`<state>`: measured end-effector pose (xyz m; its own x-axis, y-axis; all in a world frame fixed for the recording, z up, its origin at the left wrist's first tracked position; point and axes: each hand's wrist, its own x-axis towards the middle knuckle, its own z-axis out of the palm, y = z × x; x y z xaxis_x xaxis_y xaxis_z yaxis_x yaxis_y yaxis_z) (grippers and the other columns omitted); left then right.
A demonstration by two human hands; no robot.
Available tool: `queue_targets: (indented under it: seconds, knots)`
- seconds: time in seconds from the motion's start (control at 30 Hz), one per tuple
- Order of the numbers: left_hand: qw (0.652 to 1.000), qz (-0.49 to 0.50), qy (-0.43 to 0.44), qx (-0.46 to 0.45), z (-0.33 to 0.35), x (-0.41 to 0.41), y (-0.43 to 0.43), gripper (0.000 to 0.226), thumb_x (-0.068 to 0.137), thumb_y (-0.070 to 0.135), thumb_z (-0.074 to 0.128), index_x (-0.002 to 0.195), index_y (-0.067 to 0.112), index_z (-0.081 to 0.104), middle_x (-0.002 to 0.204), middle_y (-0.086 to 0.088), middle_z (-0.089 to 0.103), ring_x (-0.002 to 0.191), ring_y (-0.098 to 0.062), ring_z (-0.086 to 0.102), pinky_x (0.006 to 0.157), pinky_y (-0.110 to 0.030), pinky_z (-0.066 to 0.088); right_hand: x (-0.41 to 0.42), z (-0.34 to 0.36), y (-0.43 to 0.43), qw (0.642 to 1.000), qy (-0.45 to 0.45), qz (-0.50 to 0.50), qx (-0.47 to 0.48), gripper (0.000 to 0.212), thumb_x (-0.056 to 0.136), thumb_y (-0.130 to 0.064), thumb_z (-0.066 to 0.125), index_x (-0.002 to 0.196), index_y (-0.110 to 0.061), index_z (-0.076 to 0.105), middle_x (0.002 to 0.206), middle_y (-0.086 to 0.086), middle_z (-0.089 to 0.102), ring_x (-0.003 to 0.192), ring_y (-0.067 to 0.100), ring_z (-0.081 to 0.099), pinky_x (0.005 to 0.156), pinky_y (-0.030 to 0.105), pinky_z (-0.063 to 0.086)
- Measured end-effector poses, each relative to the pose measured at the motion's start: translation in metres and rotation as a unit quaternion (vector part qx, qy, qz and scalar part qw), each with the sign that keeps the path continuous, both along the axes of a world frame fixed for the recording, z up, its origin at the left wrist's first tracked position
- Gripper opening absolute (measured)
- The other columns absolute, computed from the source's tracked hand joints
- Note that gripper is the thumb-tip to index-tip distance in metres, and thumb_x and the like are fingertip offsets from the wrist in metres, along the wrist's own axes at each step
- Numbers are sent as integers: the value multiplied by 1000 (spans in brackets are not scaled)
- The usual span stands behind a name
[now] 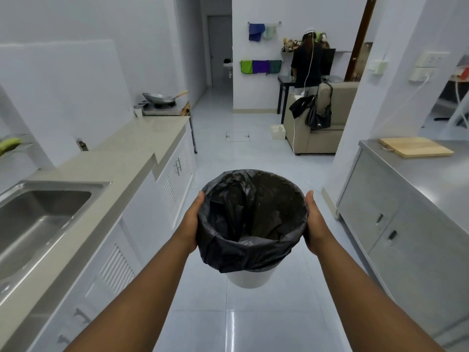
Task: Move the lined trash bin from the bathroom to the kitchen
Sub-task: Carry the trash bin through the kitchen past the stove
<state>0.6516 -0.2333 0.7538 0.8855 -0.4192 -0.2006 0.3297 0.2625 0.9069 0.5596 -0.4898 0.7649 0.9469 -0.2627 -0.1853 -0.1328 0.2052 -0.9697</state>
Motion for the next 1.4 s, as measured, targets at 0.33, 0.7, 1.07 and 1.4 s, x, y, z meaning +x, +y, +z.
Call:
queue_targets:
  seconds: [0.33, 0.7, 1.07, 1.4]
  knots:
    - [999, 41, -12, -10, 33, 158, -87, 58, 96, 59, 40, 128, 19, 66, 124, -10, 72, 121, -31, 63, 110, -48, 43, 173, 25, -89, 999, -16, 25, -13, 57, 88, -69, 18, 117, -39, 58, 113, -13, 60, 102, 6, 56, 99, 32, 39]
    - [999, 41, -7, -21, 21, 348, -144, 59, 95, 63, 34, 119, 22, 71, 120, -9, 74, 117, -30, 65, 98, -45, 49, 361, 17, -147, 1000, -15, 19, -13, 84, 74, -80, 28, 138, -29, 50, 140, -1, 53, 119, 18, 52, 106, 37, 37]
    - [1000, 5, 6, 8, 34, 572, -197, 57, 97, 58, 38, 130, 19, 64, 124, -10, 72, 116, -29, 66, 96, -42, 52, 562, 21, -192, 999, 4, -41, -6, 72, 89, -70, 20, 141, -28, 46, 146, 2, 49, 128, 21, 48, 108, 39, 35]
    - [999, 20, 28, 14, 15, 728, -266, 57, 94, 62, 40, 124, 23, 69, 119, -9, 75, 116, -32, 65, 99, -47, 51, 716, 10, -257, 998, 17, -56, 0, 69, 91, -67, 20, 142, -27, 43, 148, 3, 46, 128, 22, 46, 107, 39, 35]
